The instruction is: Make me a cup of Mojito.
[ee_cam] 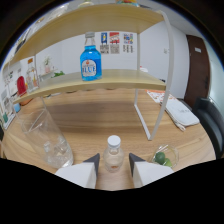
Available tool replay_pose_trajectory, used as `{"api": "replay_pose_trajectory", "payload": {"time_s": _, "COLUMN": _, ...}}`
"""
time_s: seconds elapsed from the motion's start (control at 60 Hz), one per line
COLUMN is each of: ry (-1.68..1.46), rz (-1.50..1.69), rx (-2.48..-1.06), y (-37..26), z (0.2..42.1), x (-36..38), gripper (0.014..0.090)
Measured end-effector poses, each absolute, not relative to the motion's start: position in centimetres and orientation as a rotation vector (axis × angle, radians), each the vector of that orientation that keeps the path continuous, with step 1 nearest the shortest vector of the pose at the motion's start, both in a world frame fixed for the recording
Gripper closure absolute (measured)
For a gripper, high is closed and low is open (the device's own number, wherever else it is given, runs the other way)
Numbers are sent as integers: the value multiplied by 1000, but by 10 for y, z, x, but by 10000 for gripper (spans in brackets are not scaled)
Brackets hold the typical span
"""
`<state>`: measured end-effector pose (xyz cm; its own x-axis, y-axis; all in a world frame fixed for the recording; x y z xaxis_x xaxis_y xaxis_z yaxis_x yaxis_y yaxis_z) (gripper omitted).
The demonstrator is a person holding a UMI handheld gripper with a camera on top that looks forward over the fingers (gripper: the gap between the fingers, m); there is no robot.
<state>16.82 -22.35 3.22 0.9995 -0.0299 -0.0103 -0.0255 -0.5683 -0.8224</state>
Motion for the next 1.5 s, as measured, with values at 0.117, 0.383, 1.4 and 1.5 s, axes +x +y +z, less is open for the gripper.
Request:
{"api": "replay_pose_trajectory", "payload": {"time_s": 0.117, "ry": 45, "rz": -29, "rx": -2123, "y": -235, "z": 67, "x": 166, "gripper": 260}}
{"api": "replay_pose_trajectory", "payload": {"time_s": 0.383, "ry": 81, "rz": -23, "rx": -1997, "y": -280, "z": 151, "x": 121, "gripper": 204}}
{"api": "replay_pose_trajectory", "payload": {"time_s": 1.4, "ry": -111, "rz": 96, "rx": -1769, "y": -227, "z": 362, "x": -137, "gripper": 181}}
{"api": "replay_pose_trajectory", "payload": {"time_s": 1.5, "ry": -92, "rz": 131, "rx": -1756, "y": -199, "z": 380, "x": -150, "gripper": 180}}
